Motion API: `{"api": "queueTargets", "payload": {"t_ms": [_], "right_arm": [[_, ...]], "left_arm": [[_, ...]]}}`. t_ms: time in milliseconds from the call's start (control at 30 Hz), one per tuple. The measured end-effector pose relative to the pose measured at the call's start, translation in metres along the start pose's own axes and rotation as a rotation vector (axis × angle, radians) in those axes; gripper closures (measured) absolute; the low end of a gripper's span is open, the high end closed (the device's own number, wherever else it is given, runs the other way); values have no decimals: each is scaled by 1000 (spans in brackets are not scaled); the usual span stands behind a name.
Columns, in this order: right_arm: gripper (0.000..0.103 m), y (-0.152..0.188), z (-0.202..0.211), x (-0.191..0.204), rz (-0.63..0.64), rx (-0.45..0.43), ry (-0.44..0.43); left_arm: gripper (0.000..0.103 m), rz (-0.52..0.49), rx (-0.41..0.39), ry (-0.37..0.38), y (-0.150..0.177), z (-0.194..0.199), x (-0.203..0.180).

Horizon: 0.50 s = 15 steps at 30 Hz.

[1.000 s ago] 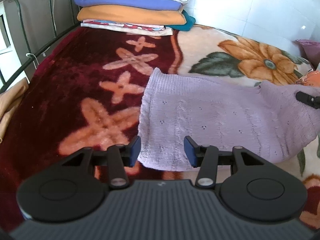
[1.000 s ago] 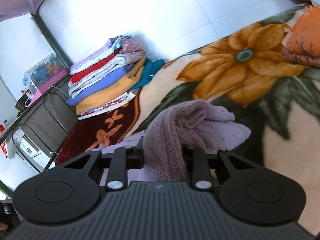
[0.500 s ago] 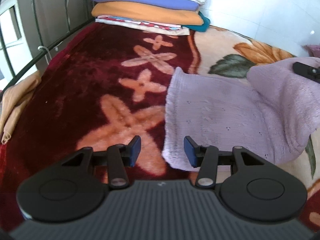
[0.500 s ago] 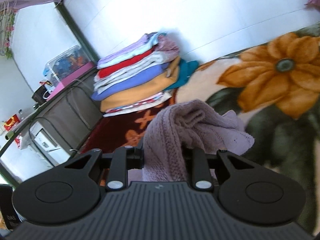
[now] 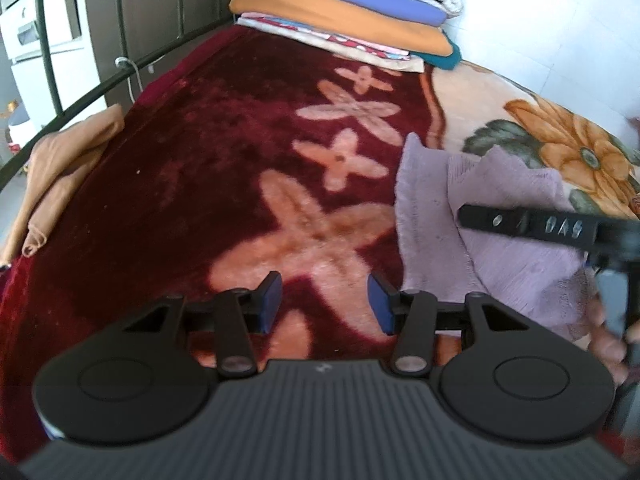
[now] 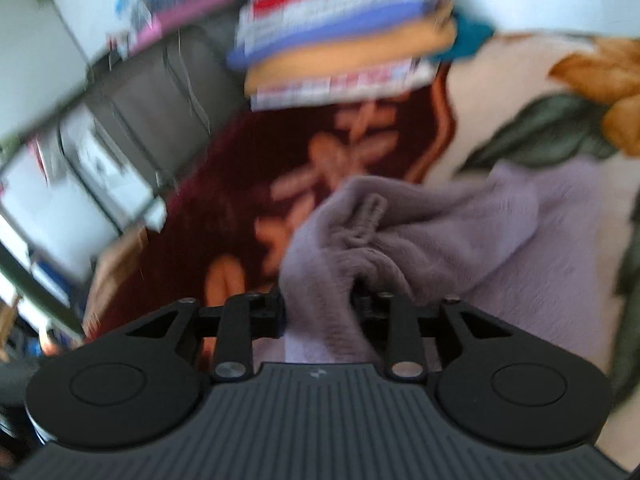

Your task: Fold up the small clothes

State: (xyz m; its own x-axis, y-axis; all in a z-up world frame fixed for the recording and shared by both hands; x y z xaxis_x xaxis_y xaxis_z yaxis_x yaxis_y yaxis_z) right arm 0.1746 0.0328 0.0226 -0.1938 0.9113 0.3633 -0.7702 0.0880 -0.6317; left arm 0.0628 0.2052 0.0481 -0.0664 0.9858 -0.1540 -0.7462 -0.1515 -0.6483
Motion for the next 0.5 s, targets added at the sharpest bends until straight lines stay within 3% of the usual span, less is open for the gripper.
{"api": "queueTargets", "payload": {"t_ms": [67, 167, 333, 500], "right_arm": [[45, 6, 0, 11, 40, -29, 2], [33, 9, 6, 23, 69, -42, -7], [32, 11, 34, 25, 109, -29, 40], [30, 3, 82, 0, 44, -90, 25]], "left_arm": [[53, 6, 3, -2, 1, -2, 4], [53, 17, 4, 1, -1, -4, 8], [53, -11, -27, 44, -9, 2, 0], [52, -82, -89, 70, -29, 8, -26]]}}
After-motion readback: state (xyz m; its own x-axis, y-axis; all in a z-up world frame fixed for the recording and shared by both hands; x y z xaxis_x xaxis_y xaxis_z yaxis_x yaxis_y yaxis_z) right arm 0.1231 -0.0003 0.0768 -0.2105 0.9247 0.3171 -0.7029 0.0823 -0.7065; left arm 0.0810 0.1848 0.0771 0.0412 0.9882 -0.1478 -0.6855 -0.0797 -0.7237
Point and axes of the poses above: each gripper's, at about its wrist camera, not at the fingertips, and z roughly against the way its jaws point, x to its left, y to its underside, the point moved 5 cm from there along -z, roughly the way its jaws point, and after that the axes turned 4 degrees about y, right-handed, at the moved point
